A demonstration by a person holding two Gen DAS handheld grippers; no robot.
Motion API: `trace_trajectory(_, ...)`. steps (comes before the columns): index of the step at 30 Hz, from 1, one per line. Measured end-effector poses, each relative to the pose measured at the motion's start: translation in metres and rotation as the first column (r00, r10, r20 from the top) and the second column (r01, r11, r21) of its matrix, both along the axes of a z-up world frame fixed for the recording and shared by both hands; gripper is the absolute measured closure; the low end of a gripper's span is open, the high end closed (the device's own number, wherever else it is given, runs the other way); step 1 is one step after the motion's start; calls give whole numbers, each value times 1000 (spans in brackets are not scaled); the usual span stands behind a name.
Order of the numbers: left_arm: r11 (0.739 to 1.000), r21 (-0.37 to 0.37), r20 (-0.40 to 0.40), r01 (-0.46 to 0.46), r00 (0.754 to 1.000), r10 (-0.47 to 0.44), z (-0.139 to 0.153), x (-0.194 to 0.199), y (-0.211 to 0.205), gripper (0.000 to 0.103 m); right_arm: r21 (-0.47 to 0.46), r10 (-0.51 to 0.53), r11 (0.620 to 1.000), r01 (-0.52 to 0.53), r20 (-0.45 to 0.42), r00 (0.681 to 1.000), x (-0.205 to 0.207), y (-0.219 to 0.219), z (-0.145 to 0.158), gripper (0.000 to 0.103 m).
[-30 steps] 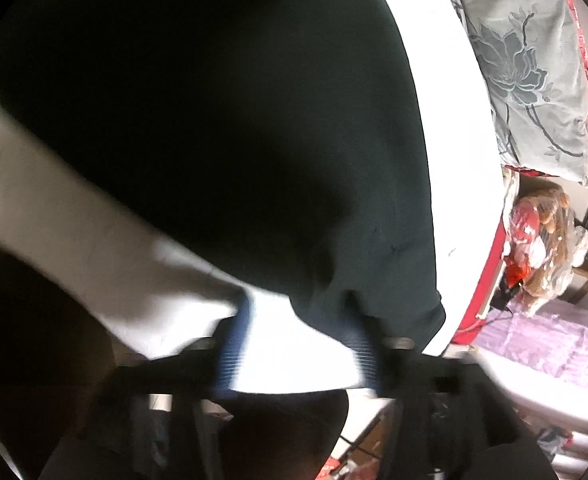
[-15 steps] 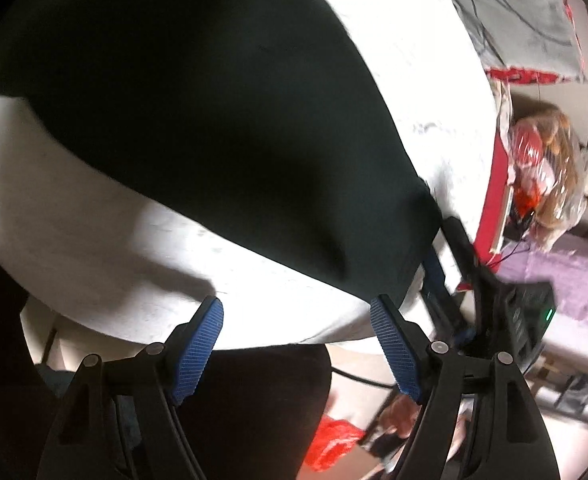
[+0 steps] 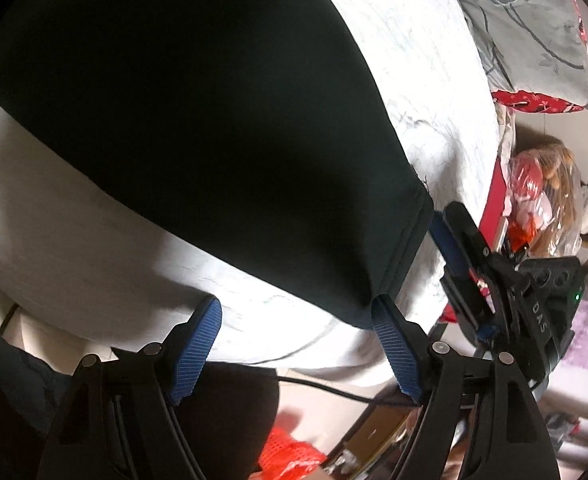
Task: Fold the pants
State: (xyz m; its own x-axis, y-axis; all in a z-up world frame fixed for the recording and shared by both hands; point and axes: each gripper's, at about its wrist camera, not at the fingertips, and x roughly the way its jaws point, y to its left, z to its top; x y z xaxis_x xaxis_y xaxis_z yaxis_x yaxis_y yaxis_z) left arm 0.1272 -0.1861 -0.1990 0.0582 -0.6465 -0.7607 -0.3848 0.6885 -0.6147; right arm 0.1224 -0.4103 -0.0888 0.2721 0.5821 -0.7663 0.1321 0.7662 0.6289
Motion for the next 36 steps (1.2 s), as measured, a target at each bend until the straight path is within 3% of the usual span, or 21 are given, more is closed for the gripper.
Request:
trace_trajectory(6, 999, -7, -18, -48, 999, 48, -1, -14, -16, 24, 118, -44, 992, 51, -65, 997, -2, -16, -24, 70)
trace_trajectory(10, 994, -69, -80, -88, 993, 82, -10, -21, -29, 25, 188, -79, 978, 92, -80, 994, -3, -24, -34, 70)
trace_trajectory(16, 983, -87, -119, -164, 981, 153, -29, -19, -18, 27, 257, -96, 959, 118, -96, 991, -7, -34, -41, 70)
trace_trajectory(22, 989, -82, -74, -123, 990, 117, -26, -24, -20, 36, 301, -70, 948, 100, -110, 991, 4, -29, -49, 70)
trace_trajectory(26, 979, -137, -79, -149, 987, 139, -20, -17, -18, 42, 321, 4, 946, 38, -128, 992, 18, -14, -54, 70)
trace_trajectory(28, 981, -140, -39, -137, 990, 133, -14, -13, -16, 53, 333, 44, 943, 7, -145, 988, 26, -4, -57, 69)
trace_trajectory(30, 984, -135, -7, -117, 993, 117, -11, -11, -17, 53, 333, 53, 943, 1, -154, 987, 30, -1, -58, 69)
trace_trajectory(36, 980, -145, -23, -138, 990, 136, -25, -13, -14, 52, 357, 56, 934, 2, -150, 987, 28, -3, -61, 71)
